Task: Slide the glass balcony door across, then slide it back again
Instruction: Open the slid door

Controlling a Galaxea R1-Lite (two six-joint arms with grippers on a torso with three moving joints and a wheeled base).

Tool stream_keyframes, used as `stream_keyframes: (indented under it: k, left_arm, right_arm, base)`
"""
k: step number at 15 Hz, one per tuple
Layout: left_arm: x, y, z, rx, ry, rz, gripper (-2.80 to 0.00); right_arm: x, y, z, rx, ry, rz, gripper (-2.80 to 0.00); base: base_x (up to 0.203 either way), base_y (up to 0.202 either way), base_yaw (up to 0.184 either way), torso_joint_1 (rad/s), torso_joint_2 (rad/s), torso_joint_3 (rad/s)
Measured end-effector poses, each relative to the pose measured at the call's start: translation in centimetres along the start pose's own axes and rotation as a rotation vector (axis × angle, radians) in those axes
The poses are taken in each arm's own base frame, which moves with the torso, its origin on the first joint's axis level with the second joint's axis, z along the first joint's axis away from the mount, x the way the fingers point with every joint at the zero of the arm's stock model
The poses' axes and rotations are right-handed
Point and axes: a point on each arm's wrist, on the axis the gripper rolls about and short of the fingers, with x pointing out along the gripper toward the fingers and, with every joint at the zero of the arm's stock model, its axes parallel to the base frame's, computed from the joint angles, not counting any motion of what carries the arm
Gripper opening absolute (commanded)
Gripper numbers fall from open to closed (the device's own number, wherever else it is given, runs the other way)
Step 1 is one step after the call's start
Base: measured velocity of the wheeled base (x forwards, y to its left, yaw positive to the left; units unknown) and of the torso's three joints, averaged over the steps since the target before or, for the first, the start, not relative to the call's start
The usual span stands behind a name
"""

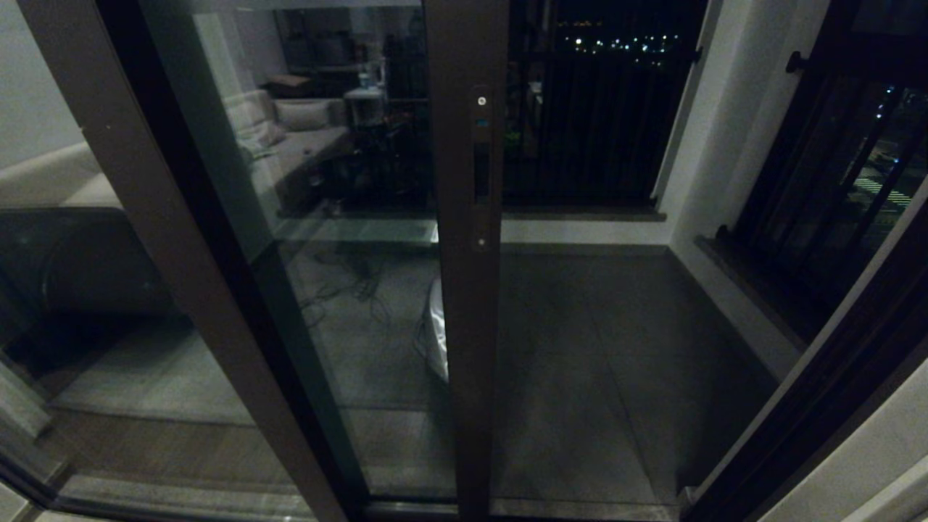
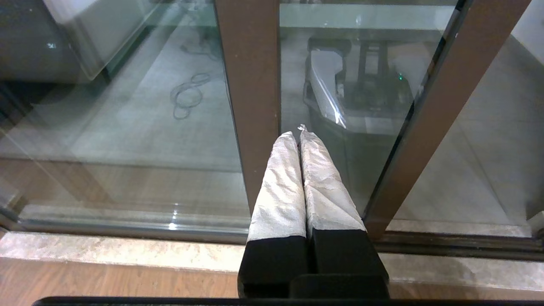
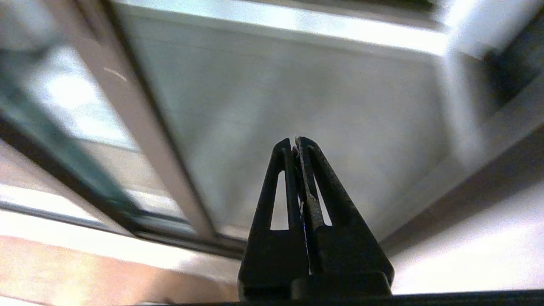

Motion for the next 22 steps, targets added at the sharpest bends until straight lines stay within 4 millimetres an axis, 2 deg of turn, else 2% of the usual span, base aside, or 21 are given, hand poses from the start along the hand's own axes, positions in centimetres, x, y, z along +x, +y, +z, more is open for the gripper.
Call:
stream_keyframes:
  k: [3, 6, 9, 12, 15, 19, 22]
  left_arm:
    - [0.0, 0.0, 0.0, 0.0, -0.001, 0.0, -2.8]
    - [0.0, 0.0, 0.0, 0.0, -0.001, 0.0, -2.8]
    - [0.0, 0.0, 0.0, 0.0, -0.001, 0.0, -2.8]
    - [0.0, 0.0, 0.0, 0.0, 0.0, 0.0, -2.8]
    - [0.0, 0.0, 0.0, 0.0, 0.0, 0.0, -2.8]
    - [0.0, 0.0, 0.0, -0.001, 0.0, 0.0, -2.8]
    - [0.0, 0.0, 0.0, -0.001, -0.001, -0.001, -2.8]
  right_arm:
    - [-5.3, -2.8, -2.4, 0.015, 0.007, -0.175, -2.8]
    - [-10.2, -3.5, -5.1, -0.003, -0.05, -0.3, -2.8]
    - [-14.3, -2.0, -8.9, -0.018, -0.12, -0.334, -2.8]
    - [-17.7, 0.8, -12.8, -0.039, -0.224, -0.211, -2.8]
    - [-19.1, 1.8, -14.5, -0.003, -0.281, -0.117, -2.8]
    - [-20.7, 0.4, -15.4, -0.005, -0.338, -0.131, -2.8]
    - [-21.5, 0.5, -16.7, -0.032, -0.371, -0.132, -2.8]
  base:
    - [0.0, 0.0, 0.0, 0.0, 0.0, 0.0]
    - [0.0, 0.0, 0.0, 0.0, 0.0, 0.0]
    - [0.0, 0.0, 0.0, 0.0, 0.0, 0.0]
    - [0.0, 0.0, 0.0, 0.0, 0.0, 0.0]
    - [0.0, 0.0, 0.0, 0.0, 0.0, 0.0]
    - [0.0, 0.0, 0.0, 0.0, 0.0, 0.0]
    - [0.0, 0.0, 0.0, 0.0, 0.0, 0.0]
